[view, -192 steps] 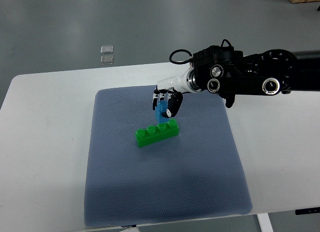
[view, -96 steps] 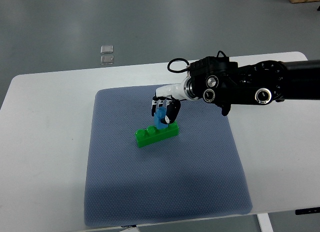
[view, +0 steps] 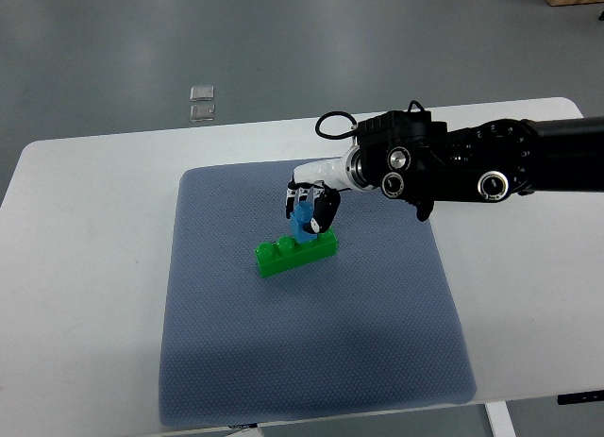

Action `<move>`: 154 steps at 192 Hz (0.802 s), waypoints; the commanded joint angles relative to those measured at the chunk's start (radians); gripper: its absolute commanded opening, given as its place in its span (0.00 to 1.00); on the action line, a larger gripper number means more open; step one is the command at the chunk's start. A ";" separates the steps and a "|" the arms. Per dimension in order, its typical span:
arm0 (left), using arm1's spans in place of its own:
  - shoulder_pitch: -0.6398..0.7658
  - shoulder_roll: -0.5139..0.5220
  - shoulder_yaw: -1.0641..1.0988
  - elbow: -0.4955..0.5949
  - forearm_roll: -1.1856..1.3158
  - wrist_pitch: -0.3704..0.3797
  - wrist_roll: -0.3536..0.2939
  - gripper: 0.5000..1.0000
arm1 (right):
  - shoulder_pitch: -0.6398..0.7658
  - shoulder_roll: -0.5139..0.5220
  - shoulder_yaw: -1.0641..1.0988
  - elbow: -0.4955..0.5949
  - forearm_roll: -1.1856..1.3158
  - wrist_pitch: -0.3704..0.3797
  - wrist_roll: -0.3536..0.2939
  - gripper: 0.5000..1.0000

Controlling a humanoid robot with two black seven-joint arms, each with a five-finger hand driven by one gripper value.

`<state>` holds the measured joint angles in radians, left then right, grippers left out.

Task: Stack blue block on green block with right hand
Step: 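Carry the blue block over the green block and lower it onto the studs, then press the blue block down onto the green block with the right hand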

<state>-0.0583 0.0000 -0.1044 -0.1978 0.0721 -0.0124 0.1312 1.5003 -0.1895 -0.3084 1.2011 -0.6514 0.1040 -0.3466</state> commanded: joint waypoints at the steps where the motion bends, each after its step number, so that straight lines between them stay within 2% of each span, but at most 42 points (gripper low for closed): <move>1: 0.000 0.000 0.000 0.000 0.000 0.002 0.001 1.00 | -0.003 -0.004 -0.001 0.000 -0.001 0.000 0.000 0.11; 154: 0.000 0.000 0.000 0.000 0.000 0.002 -0.001 1.00 | -0.061 -0.021 -0.001 0.002 -0.048 -0.027 0.004 0.10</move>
<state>-0.0574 0.0000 -0.1043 -0.1976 0.0721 -0.0121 0.1305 1.4529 -0.2086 -0.3099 1.2026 -0.6785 0.0885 -0.3440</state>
